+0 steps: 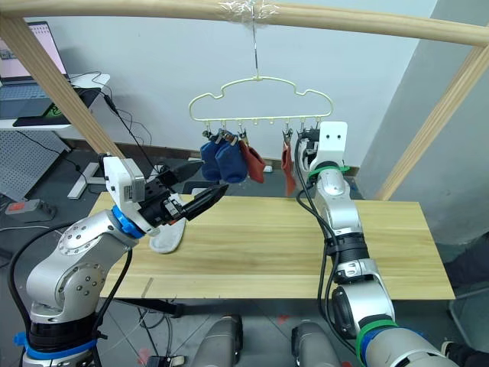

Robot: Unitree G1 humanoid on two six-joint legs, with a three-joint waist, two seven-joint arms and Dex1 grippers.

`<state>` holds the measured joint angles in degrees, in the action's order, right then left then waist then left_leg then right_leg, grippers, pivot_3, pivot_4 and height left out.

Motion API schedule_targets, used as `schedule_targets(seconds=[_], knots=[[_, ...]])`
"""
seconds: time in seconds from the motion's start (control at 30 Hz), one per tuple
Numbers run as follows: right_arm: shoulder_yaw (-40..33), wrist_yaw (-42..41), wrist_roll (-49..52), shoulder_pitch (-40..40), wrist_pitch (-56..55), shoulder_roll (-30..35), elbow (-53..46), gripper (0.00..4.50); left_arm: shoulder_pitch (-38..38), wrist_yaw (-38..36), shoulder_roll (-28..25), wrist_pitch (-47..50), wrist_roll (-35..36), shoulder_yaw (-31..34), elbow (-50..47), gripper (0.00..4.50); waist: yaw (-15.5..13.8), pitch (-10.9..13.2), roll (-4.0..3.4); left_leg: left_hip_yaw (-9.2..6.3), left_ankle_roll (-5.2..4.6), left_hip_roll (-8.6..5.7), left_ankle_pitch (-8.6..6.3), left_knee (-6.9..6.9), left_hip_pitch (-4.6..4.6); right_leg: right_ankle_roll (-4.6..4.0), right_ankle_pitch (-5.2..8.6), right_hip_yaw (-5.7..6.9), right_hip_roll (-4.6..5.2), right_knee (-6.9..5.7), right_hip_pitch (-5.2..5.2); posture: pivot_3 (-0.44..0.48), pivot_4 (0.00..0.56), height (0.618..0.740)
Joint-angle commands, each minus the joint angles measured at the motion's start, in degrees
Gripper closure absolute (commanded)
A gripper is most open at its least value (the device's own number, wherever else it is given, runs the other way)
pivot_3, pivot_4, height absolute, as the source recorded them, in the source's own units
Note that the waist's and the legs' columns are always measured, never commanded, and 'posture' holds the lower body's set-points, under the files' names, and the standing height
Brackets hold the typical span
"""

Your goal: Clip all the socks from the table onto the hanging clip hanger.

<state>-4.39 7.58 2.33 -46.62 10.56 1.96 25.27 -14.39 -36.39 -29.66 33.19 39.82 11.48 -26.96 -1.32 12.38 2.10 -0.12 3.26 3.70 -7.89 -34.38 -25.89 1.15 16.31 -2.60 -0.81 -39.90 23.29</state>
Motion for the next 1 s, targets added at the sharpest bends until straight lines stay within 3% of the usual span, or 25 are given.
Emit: schedule_targets(seconds=[0.03, 1.0], knots=[[-0.5, 0.2, 0.2, -2.4, -1.4, -0.3, -0.6, 2.15, -0.8, 1.4, 0.6, -0.2, 1.9, 0.4, -2.7, 0.0, 0.0, 0.0, 0.0, -0.01, 0.0, 0.0, 0.0, 0.0, 0.0, 0.0, 0.0, 0.01, 0.0, 0.0, 0.0, 0.162, 0.153, 0.74], [-1.6, 0.1, 0.8, -7.1, -5.7, -0.6, 7.0, 2.15, 1.4, 1.3, -0.7, -0.8, 1.1, 0.4, -2.8, 0.0, -0.1, 0.0, 0.0, 0.0, -0.01, 0.0, 0.0, -0.06, 0.0, 0.0, 0.0, 0.0, 0.0, -0.03, -0.01, 0.182, 0.136, 0.74]])
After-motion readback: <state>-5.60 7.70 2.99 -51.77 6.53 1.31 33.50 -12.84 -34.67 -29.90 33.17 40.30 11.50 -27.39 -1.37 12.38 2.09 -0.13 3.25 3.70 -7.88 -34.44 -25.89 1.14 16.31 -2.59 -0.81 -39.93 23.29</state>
